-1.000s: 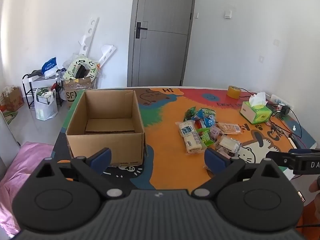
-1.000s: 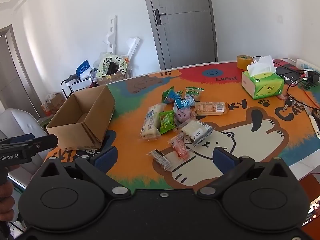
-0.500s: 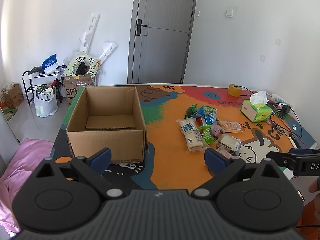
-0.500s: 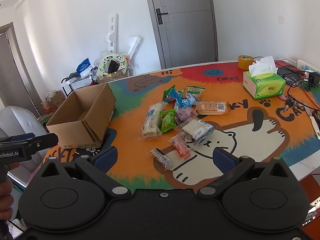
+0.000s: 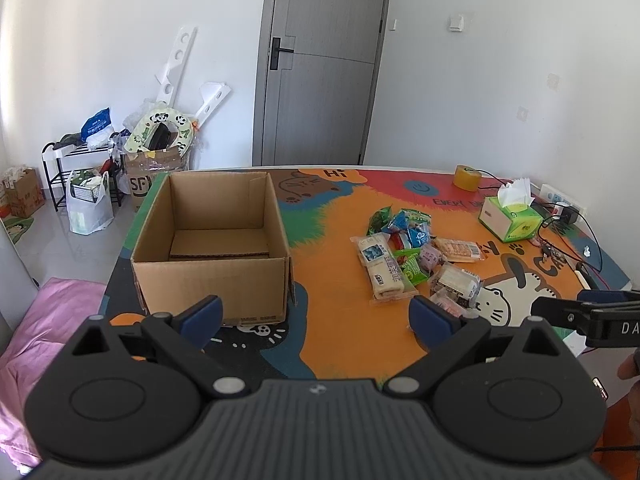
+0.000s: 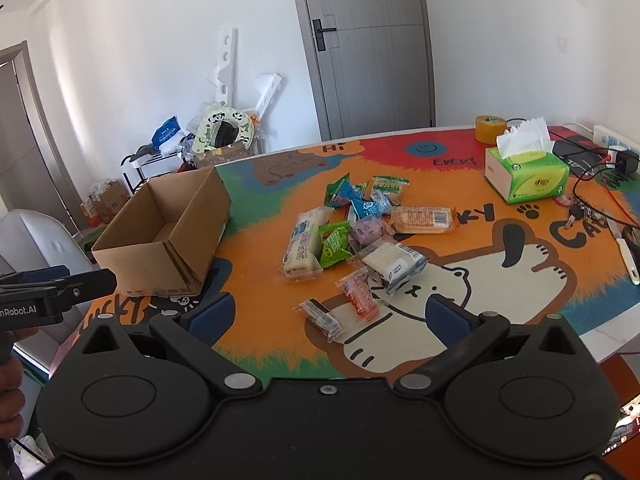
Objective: Organize snacks
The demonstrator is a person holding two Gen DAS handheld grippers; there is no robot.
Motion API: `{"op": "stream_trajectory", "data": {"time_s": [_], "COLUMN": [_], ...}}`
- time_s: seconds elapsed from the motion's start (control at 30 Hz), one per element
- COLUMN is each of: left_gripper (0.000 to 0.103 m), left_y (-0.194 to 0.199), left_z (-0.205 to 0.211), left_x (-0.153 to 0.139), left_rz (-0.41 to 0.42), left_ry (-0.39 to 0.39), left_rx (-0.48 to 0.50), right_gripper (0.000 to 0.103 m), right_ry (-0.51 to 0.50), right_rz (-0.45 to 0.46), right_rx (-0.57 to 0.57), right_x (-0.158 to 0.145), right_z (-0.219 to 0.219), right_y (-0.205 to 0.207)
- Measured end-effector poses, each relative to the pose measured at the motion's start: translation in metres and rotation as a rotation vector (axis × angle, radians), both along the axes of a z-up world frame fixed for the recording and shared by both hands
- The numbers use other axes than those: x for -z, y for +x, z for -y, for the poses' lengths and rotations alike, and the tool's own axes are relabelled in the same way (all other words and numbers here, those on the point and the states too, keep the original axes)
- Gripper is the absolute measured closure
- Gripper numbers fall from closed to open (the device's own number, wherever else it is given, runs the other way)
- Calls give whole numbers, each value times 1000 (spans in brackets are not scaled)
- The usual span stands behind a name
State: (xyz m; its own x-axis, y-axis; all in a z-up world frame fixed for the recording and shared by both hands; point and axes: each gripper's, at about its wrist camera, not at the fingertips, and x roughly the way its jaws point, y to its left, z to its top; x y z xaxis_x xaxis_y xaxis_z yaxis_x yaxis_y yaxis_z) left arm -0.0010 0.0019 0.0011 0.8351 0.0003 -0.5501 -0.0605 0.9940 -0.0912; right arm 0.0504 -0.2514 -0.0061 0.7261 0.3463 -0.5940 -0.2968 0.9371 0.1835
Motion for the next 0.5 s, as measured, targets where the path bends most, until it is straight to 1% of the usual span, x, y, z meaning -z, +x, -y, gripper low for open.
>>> {"op": "stream_trajectory", "data": {"time_s": [0.5], "left_gripper": [4], "left_y": [1], "left_z": [0], "left_x": [2], "left_rz": [-8], "left_ry": [-6], "left_rx": [1], "right_gripper": [0], "right_ry": [-7], "right_rz": [7], "right_rx": [2], "right_x": [-1], "right_z": [0], "right_y": [-1]}}
